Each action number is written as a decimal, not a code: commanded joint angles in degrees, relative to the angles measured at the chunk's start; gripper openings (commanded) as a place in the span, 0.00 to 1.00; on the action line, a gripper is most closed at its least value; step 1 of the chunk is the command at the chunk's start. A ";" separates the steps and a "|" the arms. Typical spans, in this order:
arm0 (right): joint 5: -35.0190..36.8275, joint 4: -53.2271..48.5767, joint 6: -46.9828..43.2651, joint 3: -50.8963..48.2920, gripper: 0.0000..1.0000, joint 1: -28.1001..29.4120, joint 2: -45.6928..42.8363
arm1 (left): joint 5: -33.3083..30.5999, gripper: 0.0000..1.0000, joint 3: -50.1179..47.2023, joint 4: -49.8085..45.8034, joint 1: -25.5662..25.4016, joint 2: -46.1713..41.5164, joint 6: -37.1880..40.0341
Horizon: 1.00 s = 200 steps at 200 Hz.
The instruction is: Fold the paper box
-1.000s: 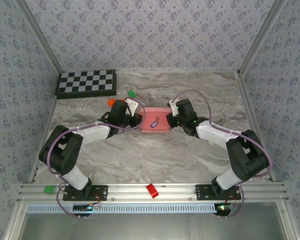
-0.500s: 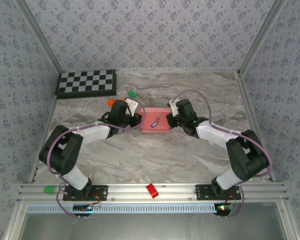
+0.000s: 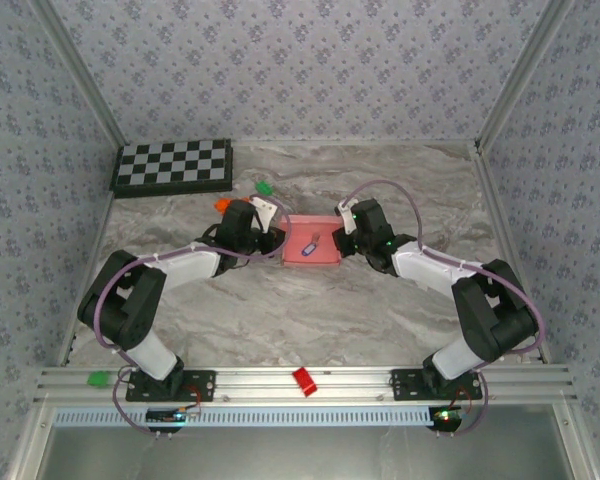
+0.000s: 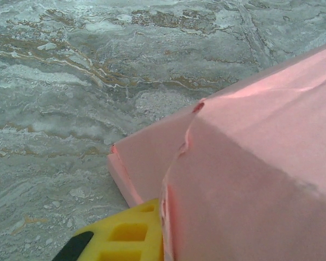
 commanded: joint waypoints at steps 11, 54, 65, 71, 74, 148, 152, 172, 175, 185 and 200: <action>1.25 -2.32 0.45 1.44 0.18 0.36 -0.44 | 2.66 0.08 2.69 0.24 -0.45 -0.99 -0.67; 1.01 -2.38 0.61 1.28 0.16 0.34 0.06 | 3.41 0.06 2.50 0.73 -0.42 -0.30 -1.04; 0.99 -2.24 0.78 1.19 0.16 0.36 0.27 | 3.98 0.05 2.43 0.96 -0.41 -0.09 -1.30; 0.94 -2.13 0.87 1.08 0.15 0.35 0.36 | 4.12 0.05 2.33 1.02 -0.44 0.08 -1.39; 0.91 -1.99 0.89 1.03 0.15 0.40 0.39 | 4.13 0.04 2.33 1.10 -0.40 0.13 -1.45; 1.08 -1.82 1.15 1.01 0.15 0.44 0.64 | 6.49 0.15 2.90 1.95 -0.48 0.87 -1.97; 1.05 -1.86 1.15 1.07 0.15 0.44 0.63 | 6.55 0.15 2.88 2.01 -0.42 0.95 -2.10; 1.11 -1.65 1.33 0.91 0.15 0.54 0.72 | 6.44 0.15 2.83 2.40 -0.40 1.38 -2.37; 1.12 -1.66 1.33 0.89 0.15 0.50 0.74 | 6.39 0.15 2.74 2.41 -0.42 1.42 -2.45; 1.26 -1.56 1.42 0.74 0.15 0.58 0.79 | 6.37 0.15 2.69 2.65 -0.40 1.65 -2.64; 1.34 -1.40 1.50 0.46 0.15 0.71 0.72 | 6.51 0.14 2.53 3.02 -0.44 1.92 -2.97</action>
